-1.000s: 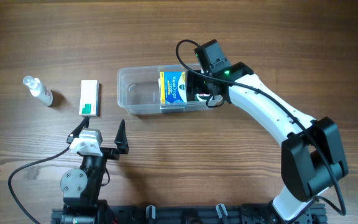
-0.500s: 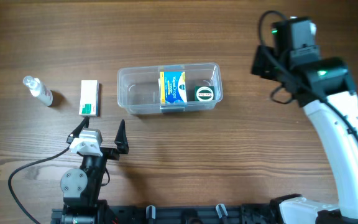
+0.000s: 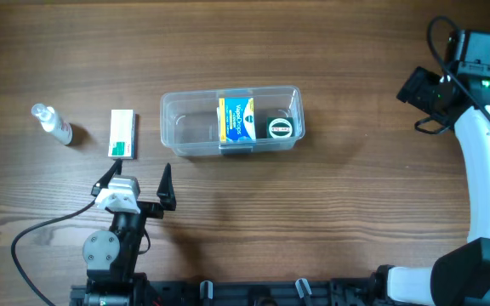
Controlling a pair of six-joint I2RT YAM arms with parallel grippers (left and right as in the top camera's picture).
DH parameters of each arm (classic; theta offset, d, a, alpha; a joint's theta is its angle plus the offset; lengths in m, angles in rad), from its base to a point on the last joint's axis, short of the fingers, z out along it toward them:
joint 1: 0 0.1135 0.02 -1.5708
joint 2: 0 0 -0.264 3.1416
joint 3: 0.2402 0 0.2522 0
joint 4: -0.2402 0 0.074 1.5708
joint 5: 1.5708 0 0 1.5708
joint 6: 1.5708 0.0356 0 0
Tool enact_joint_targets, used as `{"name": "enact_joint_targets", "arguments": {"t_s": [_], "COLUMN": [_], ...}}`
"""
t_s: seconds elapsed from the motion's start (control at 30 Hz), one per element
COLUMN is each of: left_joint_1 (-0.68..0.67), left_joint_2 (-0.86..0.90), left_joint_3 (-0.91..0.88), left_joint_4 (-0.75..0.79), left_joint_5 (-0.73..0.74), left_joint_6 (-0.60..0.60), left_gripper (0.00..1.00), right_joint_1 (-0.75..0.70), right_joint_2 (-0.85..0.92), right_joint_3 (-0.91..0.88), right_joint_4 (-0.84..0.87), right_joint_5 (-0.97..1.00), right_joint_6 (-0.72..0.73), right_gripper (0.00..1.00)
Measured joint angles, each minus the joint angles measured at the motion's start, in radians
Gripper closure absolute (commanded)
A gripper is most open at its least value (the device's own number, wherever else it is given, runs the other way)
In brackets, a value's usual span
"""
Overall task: Pack container
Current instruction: 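Release the tin and raise the right gripper to the side, then reach the left gripper to the white-green tube box and grasp it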
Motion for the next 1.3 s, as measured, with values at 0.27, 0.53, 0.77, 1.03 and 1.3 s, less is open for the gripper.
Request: {"name": "enact_joint_targets", "arguments": {"t_s": [0.27,0.53,0.77,1.03,1.3], "left_joint_1": [0.000,0.000,0.011,0.011,0.101], "left_joint_2": [0.000,0.000,0.360,0.974,1.385], "left_joint_3": [0.000,0.065,0.870,1.198,1.201], "left_joint_4": [0.005,0.071,-0.669,-0.980,-0.882], "left_joint_5": [0.042,0.334,-0.003,-0.145,-0.177], "left_joint_6": [-0.016,-0.097,-0.047,-0.026,-0.084], "left_gripper": [0.00,0.00,0.00,0.00,0.00], "right_joint_1": [0.000,0.000,0.000,0.000,0.000], "right_joint_2": [0.000,0.000,0.000,0.002,0.002], "right_joint_3": [0.000,0.000,-0.001,-0.002,-0.002], "right_joint_4": [0.044,0.045,0.046,0.048,0.046], "right_joint_5": [-0.025,-0.027,-0.027,-0.028,-0.027], "right_joint_6": [0.000,0.000,0.000,0.000,0.000], "right_gripper": [0.00,0.00,0.00,0.00,0.00]}}
